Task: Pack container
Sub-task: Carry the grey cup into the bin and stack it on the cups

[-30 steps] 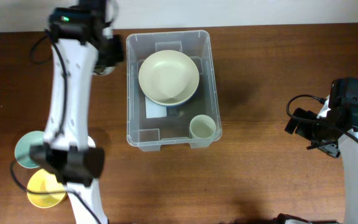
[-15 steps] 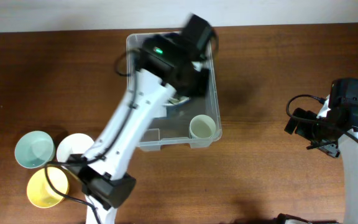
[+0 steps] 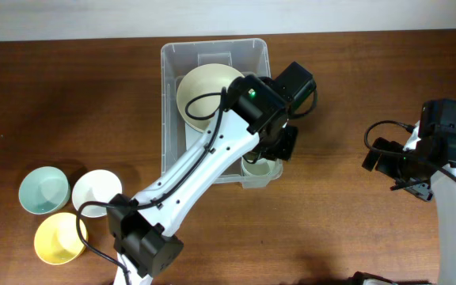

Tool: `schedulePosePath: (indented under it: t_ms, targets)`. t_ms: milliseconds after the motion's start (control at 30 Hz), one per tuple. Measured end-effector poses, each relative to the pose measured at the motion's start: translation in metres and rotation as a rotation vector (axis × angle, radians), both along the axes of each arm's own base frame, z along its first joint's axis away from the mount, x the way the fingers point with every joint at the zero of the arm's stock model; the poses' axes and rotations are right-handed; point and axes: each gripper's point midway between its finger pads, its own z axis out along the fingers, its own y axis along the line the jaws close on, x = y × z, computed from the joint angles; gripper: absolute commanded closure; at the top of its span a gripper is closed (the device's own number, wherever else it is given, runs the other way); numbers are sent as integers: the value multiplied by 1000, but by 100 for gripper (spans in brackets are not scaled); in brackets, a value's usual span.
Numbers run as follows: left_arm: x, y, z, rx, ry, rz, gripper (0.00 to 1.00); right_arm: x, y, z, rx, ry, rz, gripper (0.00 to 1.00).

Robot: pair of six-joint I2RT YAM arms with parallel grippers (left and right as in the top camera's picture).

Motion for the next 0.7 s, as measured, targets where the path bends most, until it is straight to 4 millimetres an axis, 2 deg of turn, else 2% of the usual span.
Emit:
schedulePosePath:
  t_ms: [267, 300, 333, 467, 500, 567, 700]
  targets:
    - [2, -2, -35, 26, 26, 4, 98, -1, 0, 0, 1, 3, 0, 1]
    - [1, -1, -39, 32, 32, 4, 91, -1, 0, 0, 1, 3, 0, 1]
    - [1, -1, -41, 35, 35, 4, 78, -1, 0, 0, 1, 3, 1, 1]
    - [1, -1, -45, 35, 36, 7, 37, -1, 0, 0, 1, 3, 0, 1]
    - [2, -2, -45, 32, 35, 12, 32, -1, 0, 0, 1, 3, 0, 1]
    - [3, -3, -45, 27, 30, 11, 27, -1, 0, 0, 1, 3, 0, 1]
    - [5, -3, -44, 24, 27, 18, 26, -1, 0, 0, 1, 3, 0, 1]
